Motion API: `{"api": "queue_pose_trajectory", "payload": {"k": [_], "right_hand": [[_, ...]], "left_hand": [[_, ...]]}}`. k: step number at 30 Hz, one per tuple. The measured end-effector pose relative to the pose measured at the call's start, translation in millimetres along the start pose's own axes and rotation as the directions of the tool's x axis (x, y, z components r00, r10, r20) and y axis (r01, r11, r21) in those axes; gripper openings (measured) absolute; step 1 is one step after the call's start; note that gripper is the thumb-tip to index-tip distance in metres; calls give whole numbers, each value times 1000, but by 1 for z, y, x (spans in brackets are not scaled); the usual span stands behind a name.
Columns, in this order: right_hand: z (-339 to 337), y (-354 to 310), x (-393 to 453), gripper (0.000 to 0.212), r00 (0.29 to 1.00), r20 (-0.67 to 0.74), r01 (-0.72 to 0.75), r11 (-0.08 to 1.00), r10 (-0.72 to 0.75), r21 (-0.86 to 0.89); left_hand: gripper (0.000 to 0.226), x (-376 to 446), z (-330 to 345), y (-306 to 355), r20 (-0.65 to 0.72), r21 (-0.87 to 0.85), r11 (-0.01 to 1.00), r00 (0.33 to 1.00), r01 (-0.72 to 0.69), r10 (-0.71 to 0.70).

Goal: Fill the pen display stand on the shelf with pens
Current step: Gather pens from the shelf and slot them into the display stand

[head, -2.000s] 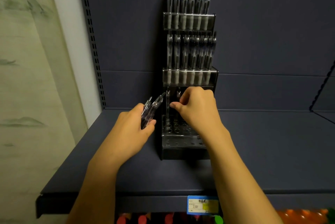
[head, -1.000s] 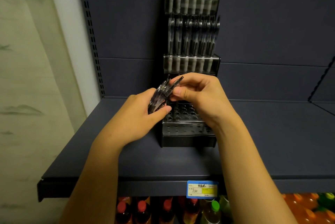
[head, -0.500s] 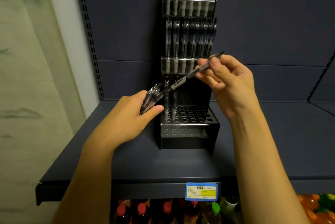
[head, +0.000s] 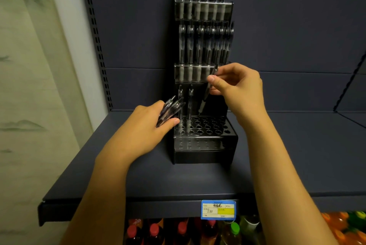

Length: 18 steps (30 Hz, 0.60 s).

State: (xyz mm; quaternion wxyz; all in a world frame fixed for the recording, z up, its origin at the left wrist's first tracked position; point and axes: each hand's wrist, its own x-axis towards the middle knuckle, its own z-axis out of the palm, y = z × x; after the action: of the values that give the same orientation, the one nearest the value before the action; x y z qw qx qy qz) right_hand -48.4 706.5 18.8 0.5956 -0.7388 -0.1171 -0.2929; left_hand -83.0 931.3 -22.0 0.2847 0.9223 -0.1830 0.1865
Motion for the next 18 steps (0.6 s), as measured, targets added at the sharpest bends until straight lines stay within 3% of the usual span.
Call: {"api": "queue_pose_trajectory", "payload": {"k": [18], "right_hand": [[6,-13,-2,15,999,32,21,992,-17,-123]], "left_hand": [[25,-3,1,-5,-6,-1,1000,1000,-5,5]]}}
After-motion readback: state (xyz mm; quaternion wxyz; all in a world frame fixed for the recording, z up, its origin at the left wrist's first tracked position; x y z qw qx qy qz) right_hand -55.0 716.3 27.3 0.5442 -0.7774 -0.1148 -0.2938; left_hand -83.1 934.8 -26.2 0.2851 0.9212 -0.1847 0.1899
